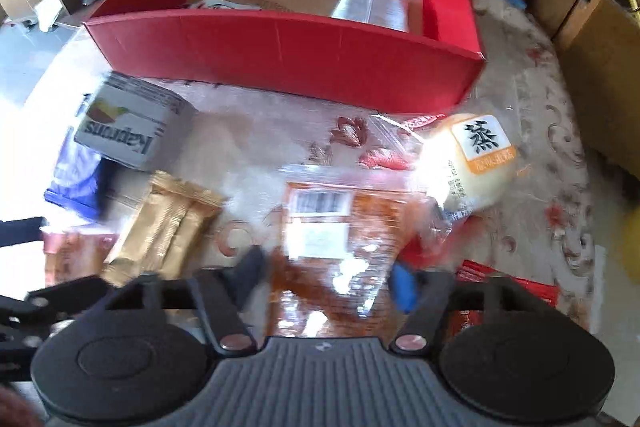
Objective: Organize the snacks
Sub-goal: 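Close the right gripper on the orange barcode bag, then lift the orange barcode bag with the right gripper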
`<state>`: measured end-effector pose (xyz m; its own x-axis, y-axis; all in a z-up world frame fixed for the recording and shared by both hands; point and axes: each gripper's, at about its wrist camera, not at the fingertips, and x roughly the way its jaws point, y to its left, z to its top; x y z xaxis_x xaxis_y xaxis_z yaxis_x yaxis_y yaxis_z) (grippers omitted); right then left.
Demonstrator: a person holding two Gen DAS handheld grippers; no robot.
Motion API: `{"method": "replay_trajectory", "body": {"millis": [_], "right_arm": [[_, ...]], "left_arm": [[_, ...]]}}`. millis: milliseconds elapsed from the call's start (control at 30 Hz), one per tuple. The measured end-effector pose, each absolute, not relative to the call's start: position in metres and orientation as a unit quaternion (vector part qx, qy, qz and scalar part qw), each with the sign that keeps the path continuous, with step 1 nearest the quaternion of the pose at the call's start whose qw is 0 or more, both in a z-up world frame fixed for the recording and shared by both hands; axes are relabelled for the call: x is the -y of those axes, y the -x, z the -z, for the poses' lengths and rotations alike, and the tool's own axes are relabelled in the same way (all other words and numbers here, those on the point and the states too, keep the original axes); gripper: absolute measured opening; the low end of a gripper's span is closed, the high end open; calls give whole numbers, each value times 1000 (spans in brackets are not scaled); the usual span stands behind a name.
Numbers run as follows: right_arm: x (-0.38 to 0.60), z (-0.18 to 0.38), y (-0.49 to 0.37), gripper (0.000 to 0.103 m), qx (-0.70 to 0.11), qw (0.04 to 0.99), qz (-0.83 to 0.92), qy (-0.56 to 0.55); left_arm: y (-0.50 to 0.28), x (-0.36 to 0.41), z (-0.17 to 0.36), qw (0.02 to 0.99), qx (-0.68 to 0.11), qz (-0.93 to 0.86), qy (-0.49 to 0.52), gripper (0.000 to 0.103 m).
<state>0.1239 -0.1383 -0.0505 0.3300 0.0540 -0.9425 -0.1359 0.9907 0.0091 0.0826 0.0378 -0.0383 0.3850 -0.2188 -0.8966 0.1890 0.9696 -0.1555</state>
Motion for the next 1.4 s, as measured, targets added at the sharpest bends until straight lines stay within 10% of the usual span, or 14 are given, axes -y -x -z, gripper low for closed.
{"method": "replay_trajectory", "body": {"millis": [533, 900, 1033, 1100, 1400], "right_arm": [[156, 47, -115, 49, -568, 822, -51, -5], [154, 65, -121, 101, -564, 826, -15, 3], [152, 59, -119, 80, -565, 823, -45, 21], [151, 53, -117, 53, -562, 825, -56, 15], [172, 39, -110, 44, -550, 831, -64, -53]], "left_arm": [[-82, -33, 41, 831, -542, 125, 6, 94], [-83, -33, 42, 828, -546, 126, 7, 96], [-83, -33, 42, 828, -546, 127, 9, 96], [-83, -32, 42, 829, -545, 128, 10, 95], [-83, -37, 39, 834, -537, 125, 24, 94]]}}
